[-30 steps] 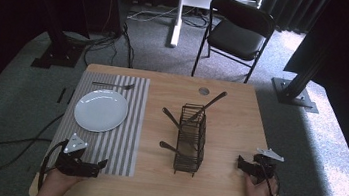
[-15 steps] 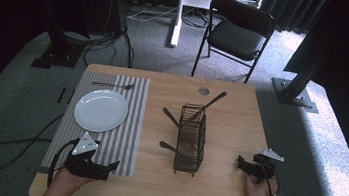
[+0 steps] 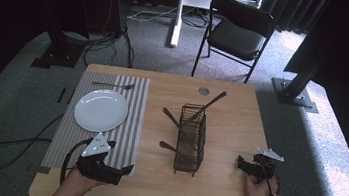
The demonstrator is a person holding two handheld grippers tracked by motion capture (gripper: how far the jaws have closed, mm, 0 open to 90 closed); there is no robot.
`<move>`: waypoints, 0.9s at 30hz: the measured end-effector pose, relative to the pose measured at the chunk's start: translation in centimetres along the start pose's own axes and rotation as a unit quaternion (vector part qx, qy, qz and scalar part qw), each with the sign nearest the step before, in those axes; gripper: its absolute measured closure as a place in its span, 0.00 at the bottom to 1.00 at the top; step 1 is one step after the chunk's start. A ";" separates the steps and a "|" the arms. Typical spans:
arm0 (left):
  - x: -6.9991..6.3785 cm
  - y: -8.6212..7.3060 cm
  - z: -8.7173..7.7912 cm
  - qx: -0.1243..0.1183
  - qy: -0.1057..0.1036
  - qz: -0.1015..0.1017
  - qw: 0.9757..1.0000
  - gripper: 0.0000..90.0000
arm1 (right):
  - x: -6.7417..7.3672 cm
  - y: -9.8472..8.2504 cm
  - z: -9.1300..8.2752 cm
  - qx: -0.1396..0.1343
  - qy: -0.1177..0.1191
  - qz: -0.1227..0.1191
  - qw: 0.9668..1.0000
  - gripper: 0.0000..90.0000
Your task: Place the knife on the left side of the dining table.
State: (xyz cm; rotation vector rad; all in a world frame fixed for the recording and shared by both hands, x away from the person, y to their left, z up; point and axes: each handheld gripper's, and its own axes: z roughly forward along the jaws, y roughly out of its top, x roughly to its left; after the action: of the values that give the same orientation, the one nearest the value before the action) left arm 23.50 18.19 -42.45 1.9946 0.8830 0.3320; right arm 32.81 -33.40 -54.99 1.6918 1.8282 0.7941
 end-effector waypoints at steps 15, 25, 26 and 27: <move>-3.2 3.2 1.4 -0.010 -0.034 0.036 0.999 0.02 | 0.0 0.0 0.0 0.000 0.000 0.000 1.000 0.13; -4.7 5.0 2.9 -0.028 -0.040 0.036 0.998 0.02 | 0.0 0.0 0.0 0.000 0.000 0.000 1.000 0.13; -4.8 5.2 3.1 -0.031 -0.037 0.029 0.998 0.02 | 0.0 0.0 0.0 0.000 0.000 -0.001 1.000 0.13; -4.9 5.3 3.2 -0.032 -0.036 0.030 0.998 0.02 | 0.0 0.0 0.0 0.000 0.000 0.000 1.000 0.13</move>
State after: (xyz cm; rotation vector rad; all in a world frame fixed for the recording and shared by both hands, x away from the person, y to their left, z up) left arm 24.18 10.94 -39.40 1.9649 0.7608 0.3162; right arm 32.80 -33.42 -54.99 1.6908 1.8283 0.7934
